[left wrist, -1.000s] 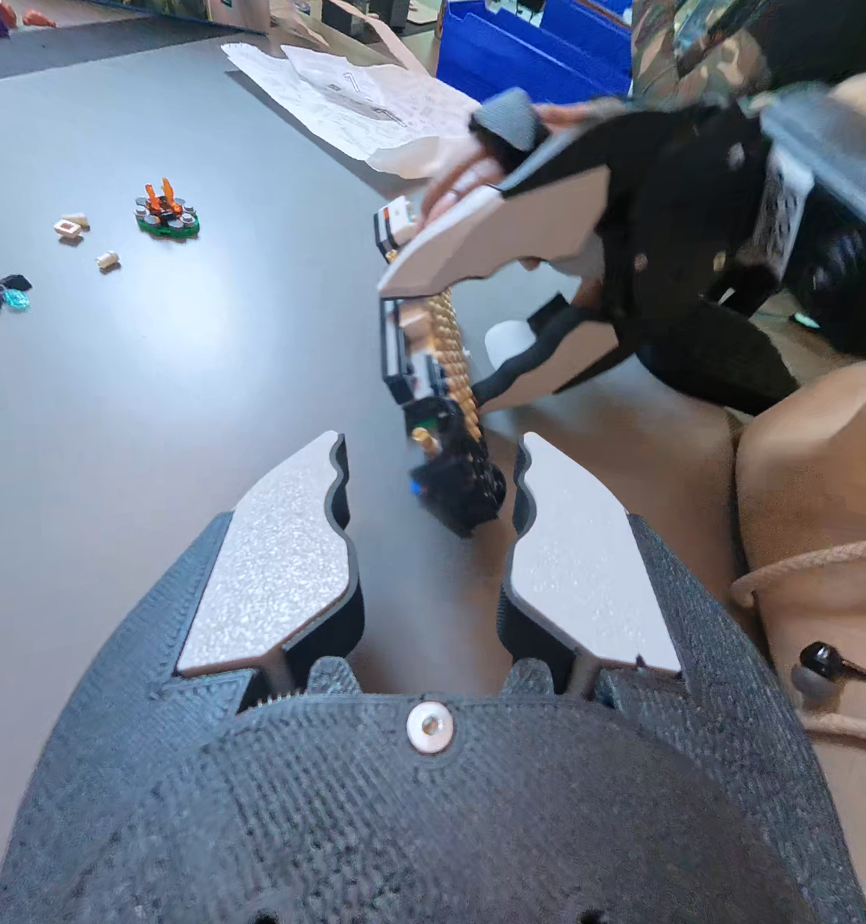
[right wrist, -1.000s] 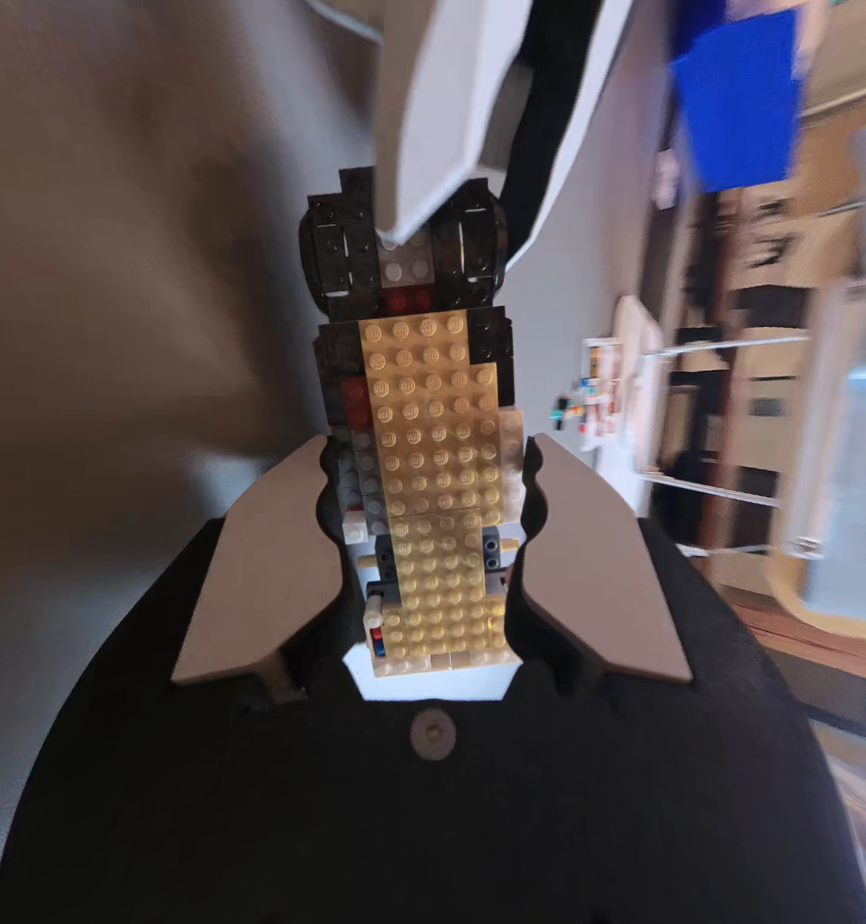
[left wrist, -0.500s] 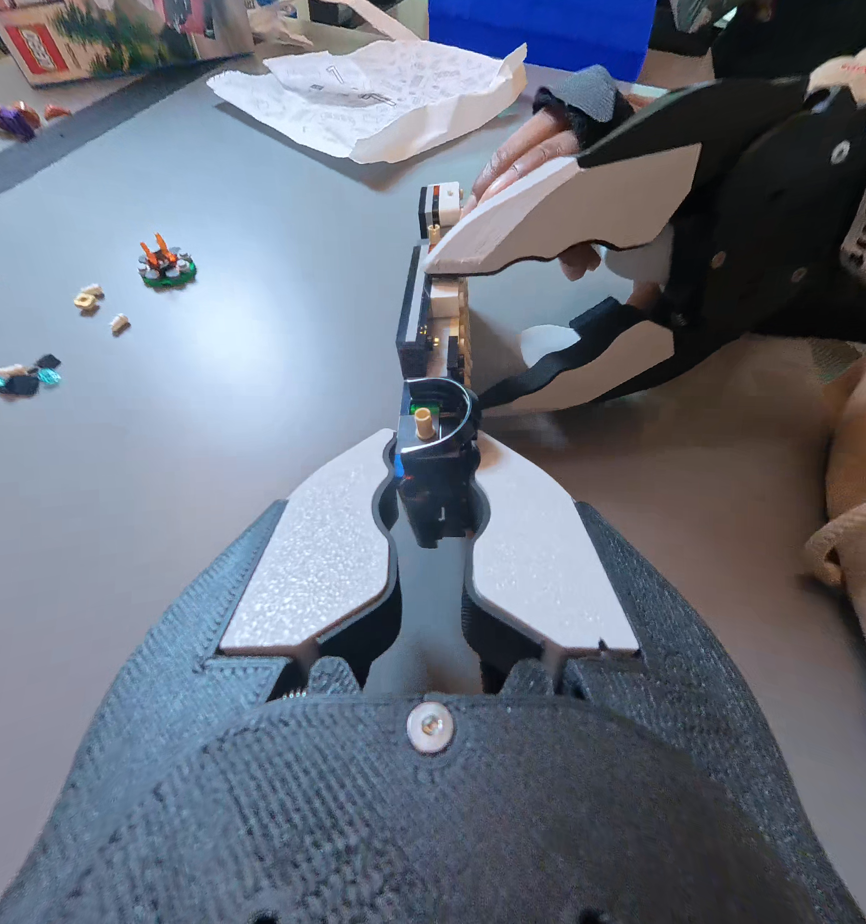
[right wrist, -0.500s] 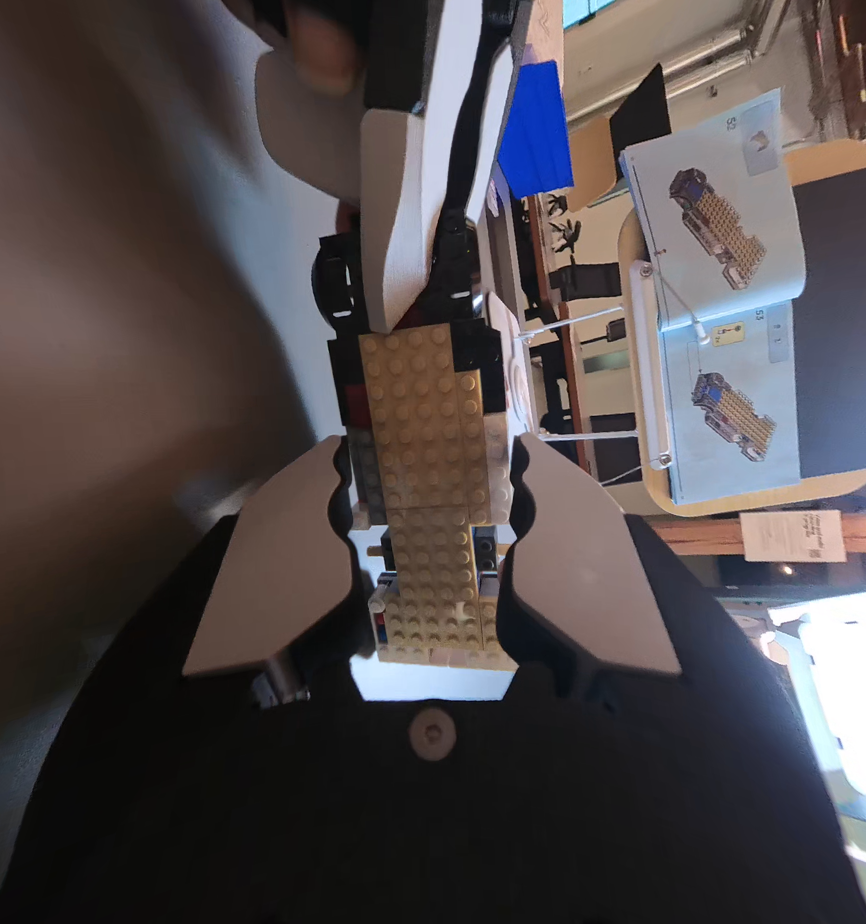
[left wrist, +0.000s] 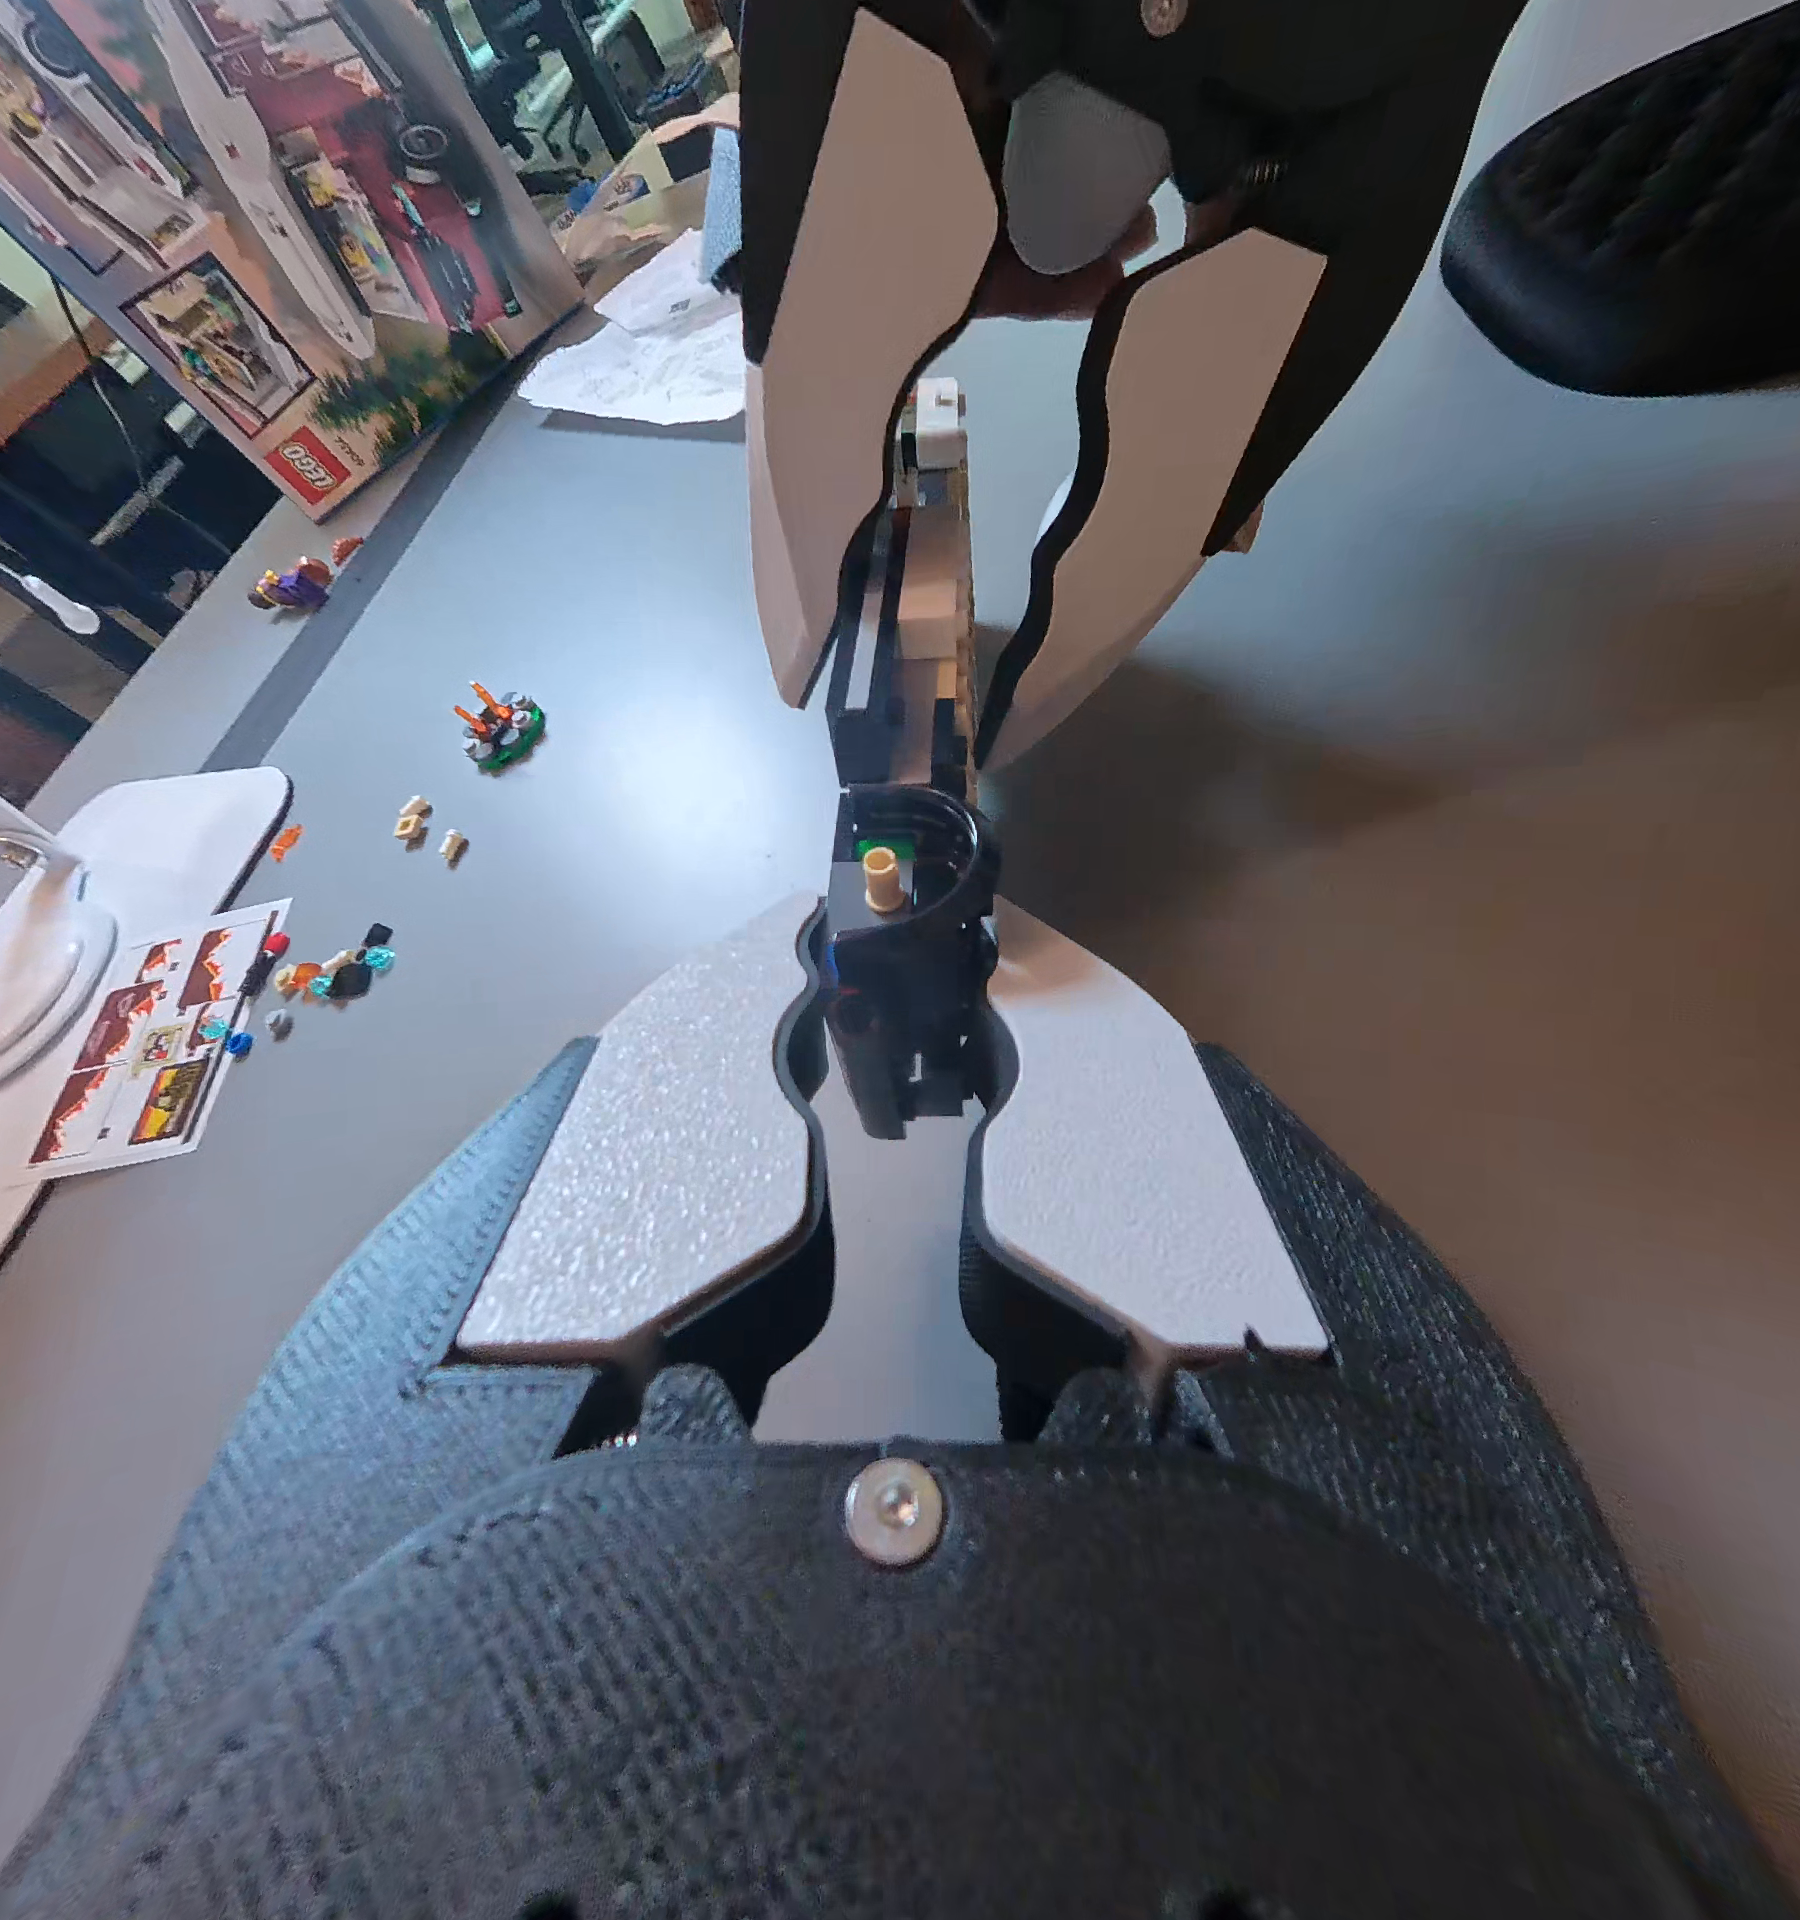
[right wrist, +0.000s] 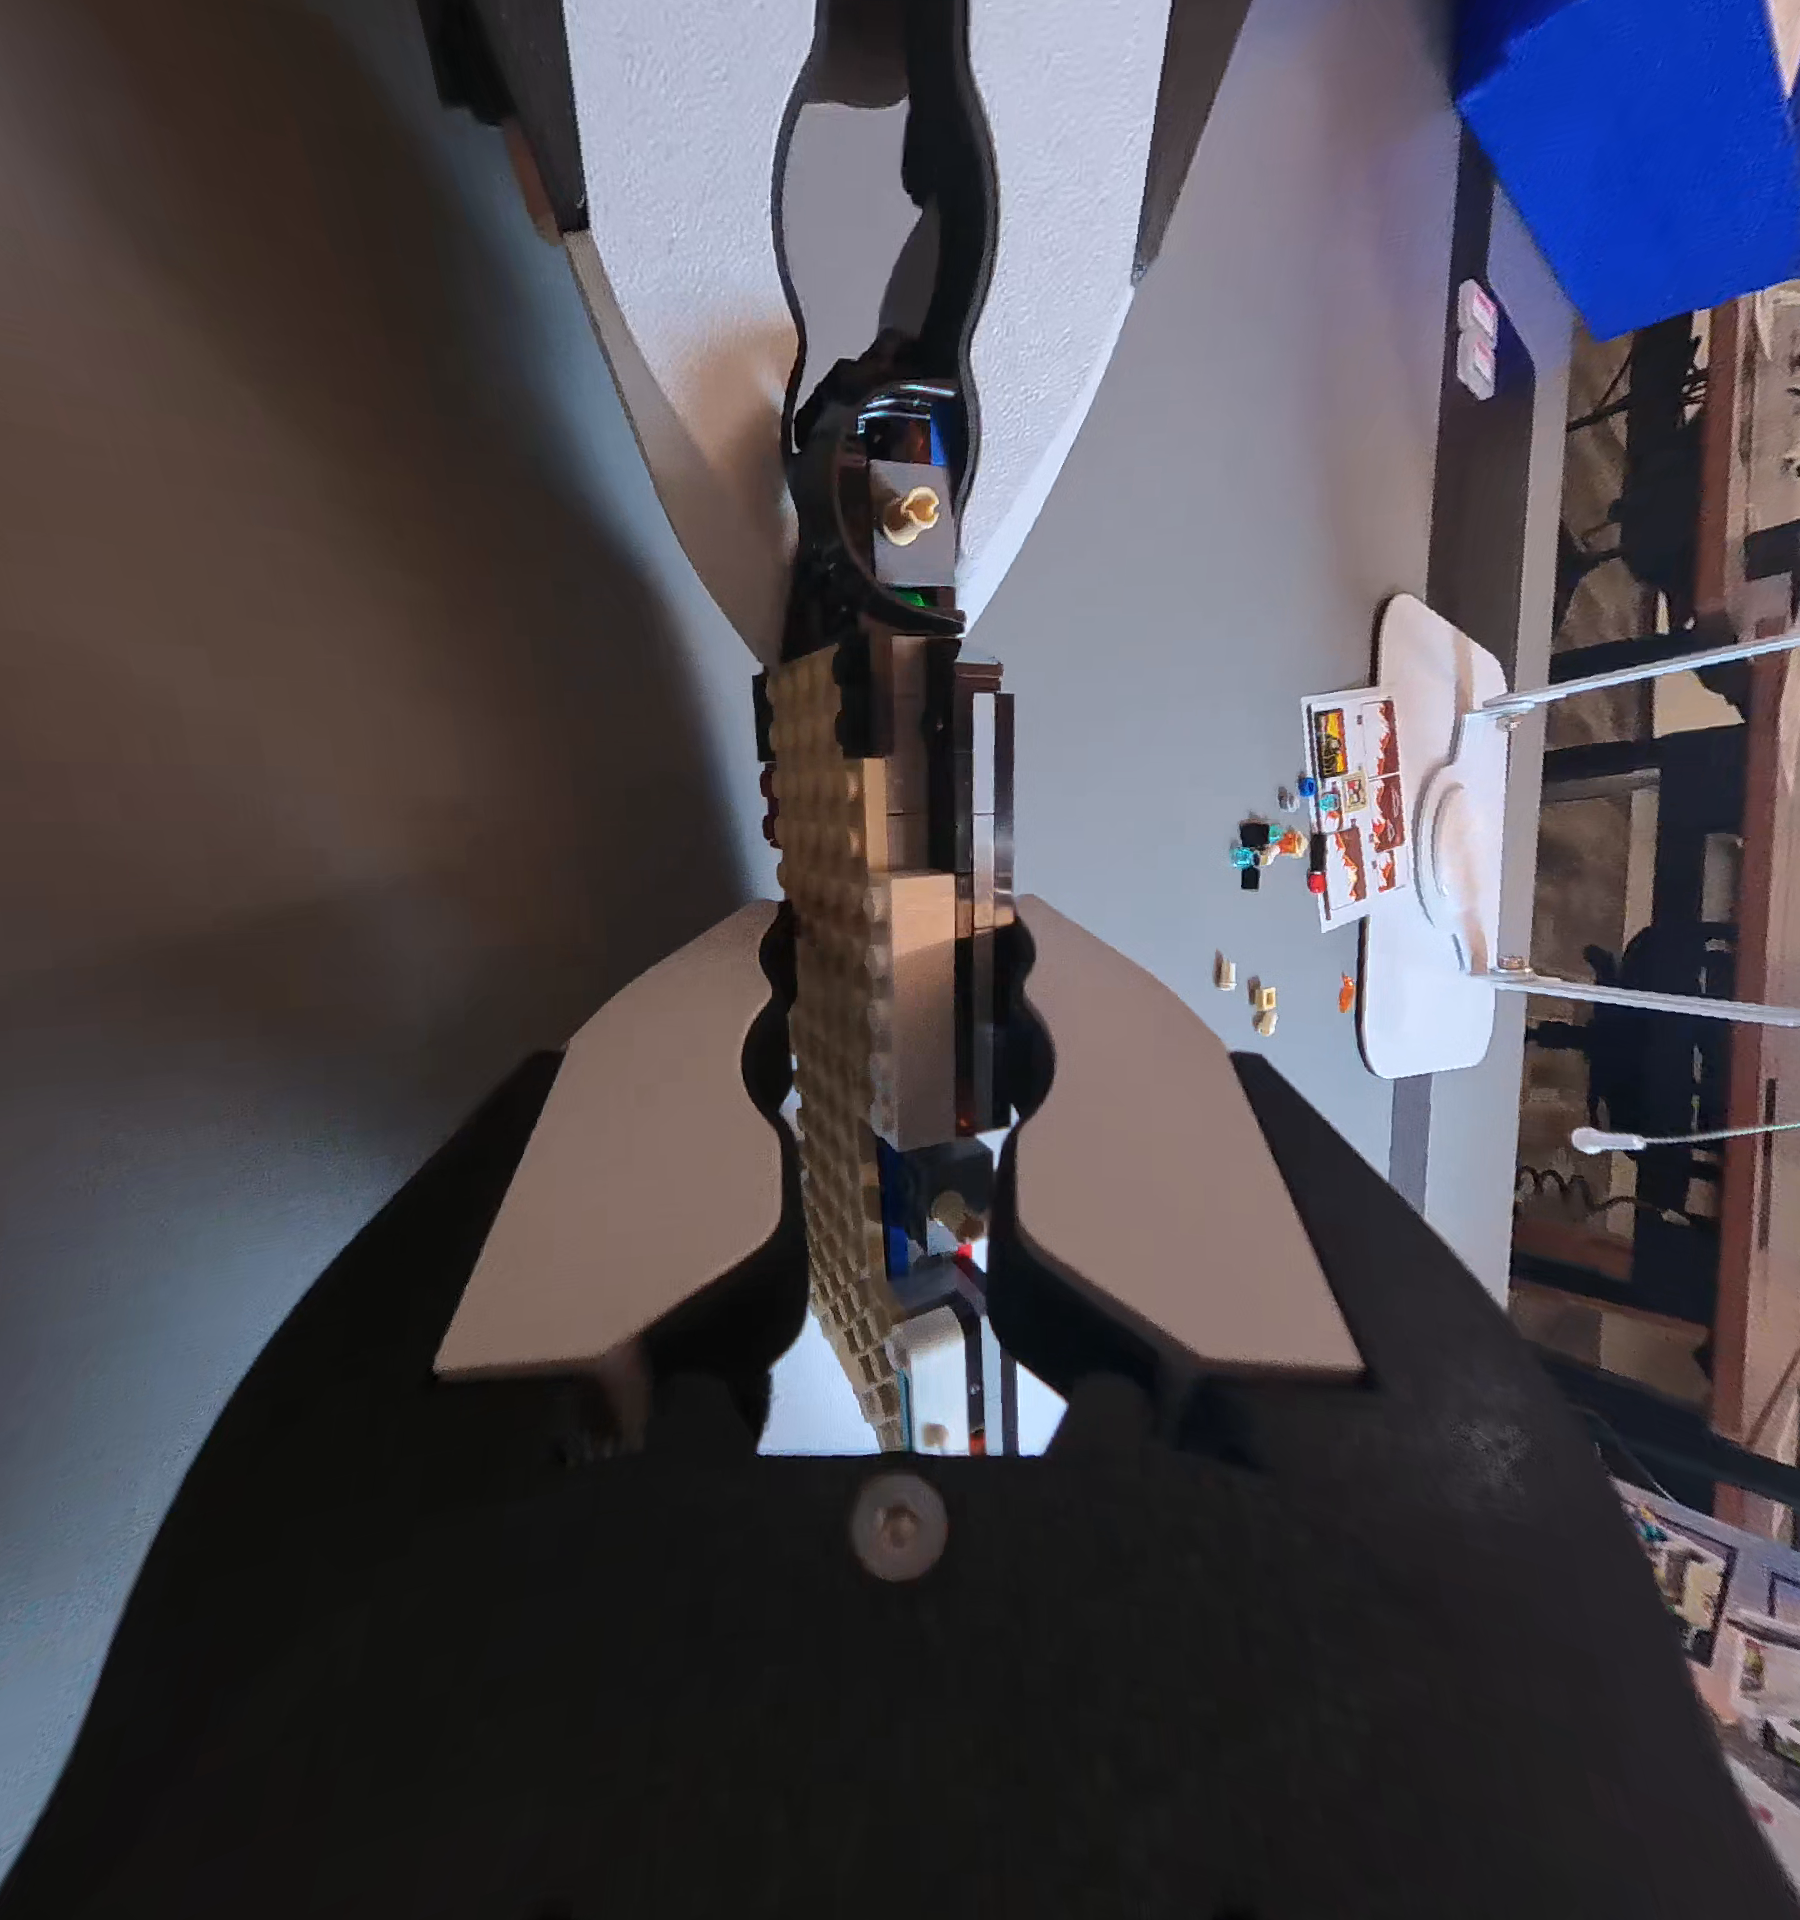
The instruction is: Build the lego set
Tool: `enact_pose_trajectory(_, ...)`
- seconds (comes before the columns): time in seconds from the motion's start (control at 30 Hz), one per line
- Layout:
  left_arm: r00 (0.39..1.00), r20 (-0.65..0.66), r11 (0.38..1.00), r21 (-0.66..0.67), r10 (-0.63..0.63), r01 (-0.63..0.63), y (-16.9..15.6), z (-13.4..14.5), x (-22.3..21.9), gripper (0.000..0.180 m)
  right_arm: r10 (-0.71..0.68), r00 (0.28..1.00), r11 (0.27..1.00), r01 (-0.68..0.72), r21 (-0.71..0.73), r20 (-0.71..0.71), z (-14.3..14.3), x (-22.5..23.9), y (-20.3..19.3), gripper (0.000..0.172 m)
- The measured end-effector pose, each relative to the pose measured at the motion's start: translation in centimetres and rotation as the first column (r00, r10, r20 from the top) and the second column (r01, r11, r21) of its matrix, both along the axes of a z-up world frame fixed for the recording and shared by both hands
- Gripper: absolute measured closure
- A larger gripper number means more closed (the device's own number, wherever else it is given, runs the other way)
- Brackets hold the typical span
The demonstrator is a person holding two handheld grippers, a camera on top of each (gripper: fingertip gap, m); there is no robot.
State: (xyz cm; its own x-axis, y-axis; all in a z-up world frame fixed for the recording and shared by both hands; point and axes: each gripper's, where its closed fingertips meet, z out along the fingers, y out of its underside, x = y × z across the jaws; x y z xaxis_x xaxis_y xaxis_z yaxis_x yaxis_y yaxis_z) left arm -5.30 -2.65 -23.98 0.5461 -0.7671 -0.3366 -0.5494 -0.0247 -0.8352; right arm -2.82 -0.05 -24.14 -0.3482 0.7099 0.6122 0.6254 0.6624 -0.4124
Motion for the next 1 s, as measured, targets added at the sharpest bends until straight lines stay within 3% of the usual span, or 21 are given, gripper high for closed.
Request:
enact_pose_trajectory(0.17, 0.997, 0.075, 0.999, 0.039, -0.012, 0.01, 0.0, 1.1, 0.0, 0.149, -0.003, 0.999, 1.0, 0.003, -0.011, -0.05, 0.4, -0.4, -0.3, 0.136)
enact_pose_trajectory(0.23, 0.995, 0.092, 0.999, 0.042, -0.029, 0.026, -0.2, 1.4, 0.3, 0.154, -0.006, 0.998, 1.0, 0.005, -0.016, -0.07, 0.6, -0.5, -0.4, 0.137)
enact_pose_trajectory(0.5, 0.995, 0.052, 0.989, 0.126, -0.087, 0.08, -1.1, 2.2, 0.8, 0.156, 0.017, 0.994, 0.998, -0.022, -0.052, -0.105, 1.0, -0.3, -1.1, 0.137)
enact_pose_trajectory(1.0, 0.994, 0.047, 0.99, 0.104, -0.098, 0.093, -1.4, 2.2, 0.9, 0.156, 0.022, 0.994, 0.998, -0.029, -0.062, -0.104, 1.0, -0.2, -1.4, 0.137)
